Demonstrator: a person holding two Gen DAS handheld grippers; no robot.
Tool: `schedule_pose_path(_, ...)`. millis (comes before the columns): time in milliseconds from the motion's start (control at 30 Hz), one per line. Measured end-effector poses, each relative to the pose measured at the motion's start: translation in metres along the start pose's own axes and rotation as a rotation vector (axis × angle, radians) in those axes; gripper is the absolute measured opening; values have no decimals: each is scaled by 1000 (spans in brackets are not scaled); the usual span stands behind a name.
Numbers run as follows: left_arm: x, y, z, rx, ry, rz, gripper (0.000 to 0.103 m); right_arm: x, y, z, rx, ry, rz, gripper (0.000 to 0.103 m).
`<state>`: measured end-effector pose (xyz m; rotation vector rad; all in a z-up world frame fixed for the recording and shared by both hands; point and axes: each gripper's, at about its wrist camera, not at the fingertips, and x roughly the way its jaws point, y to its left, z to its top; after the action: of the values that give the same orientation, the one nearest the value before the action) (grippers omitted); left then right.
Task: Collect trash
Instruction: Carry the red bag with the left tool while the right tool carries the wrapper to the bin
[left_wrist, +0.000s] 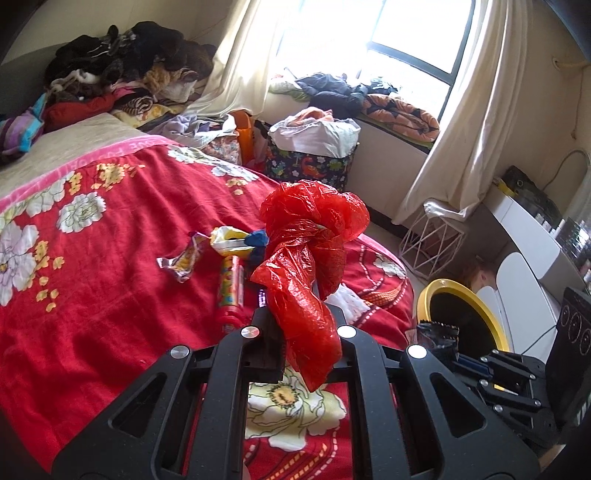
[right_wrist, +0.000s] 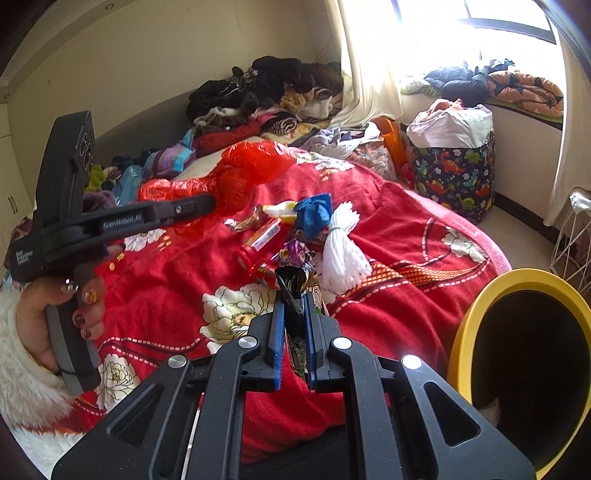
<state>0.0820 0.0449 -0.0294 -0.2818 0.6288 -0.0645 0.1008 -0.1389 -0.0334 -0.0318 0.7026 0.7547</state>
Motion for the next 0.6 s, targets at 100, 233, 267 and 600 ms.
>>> schedule_pose_path(100, 0, -8, 0, 19, 0, -12, 5, -5, -2, 2, 6, -15, -11, 10)
schedule_pose_path(233, 0, -17, -1, 37, 2, -25, 5, -12, -9, 5, 18, -33, -25, 10)
schedule_pose_path(267, 0, -20, -1, 42, 2, -29, 5, -13, -11, 5, 23, -36, -27, 10)
schedule_pose_path(600, 0, -37, -2, 85, 3, -57, 5, -27, -29, 8, 67, -73, -64, 10)
